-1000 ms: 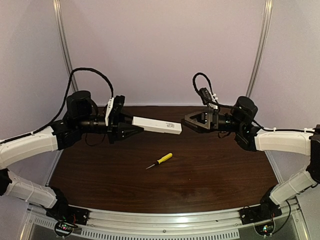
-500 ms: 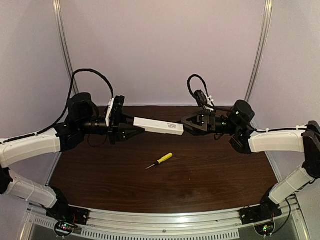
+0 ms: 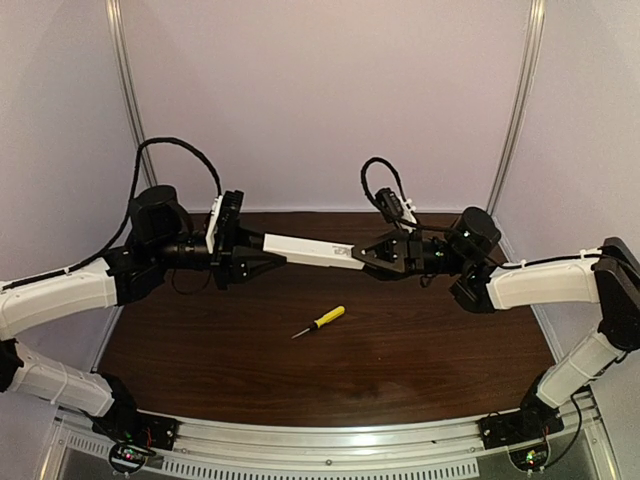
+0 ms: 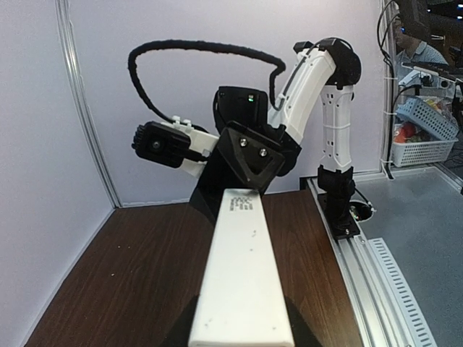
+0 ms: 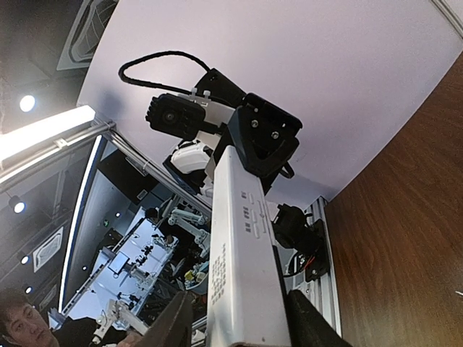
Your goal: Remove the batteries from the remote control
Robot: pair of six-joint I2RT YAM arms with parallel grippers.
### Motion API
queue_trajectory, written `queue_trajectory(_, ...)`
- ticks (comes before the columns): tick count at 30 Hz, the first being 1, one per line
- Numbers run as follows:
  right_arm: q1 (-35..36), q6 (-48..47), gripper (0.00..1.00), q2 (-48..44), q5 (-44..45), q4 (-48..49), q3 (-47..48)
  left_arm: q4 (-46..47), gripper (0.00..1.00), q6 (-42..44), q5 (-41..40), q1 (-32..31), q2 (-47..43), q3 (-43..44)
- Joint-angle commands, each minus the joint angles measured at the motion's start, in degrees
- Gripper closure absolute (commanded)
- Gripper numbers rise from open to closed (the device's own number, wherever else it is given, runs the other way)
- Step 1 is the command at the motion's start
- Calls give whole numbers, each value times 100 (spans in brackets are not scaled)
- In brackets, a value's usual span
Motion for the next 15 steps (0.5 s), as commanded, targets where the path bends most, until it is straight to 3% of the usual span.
queue_trajectory(1,83,130,59,117,-87,412,-4,342,100,2,-31,43,-112,-30)
queue_trajectory(9,119,413,74,327,-78,762,46,232,100,46,40,43,-55,-9)
queue_trajectory(15,199,-96,78,368,-69,-150,211,165,100,77,38,43,23,28)
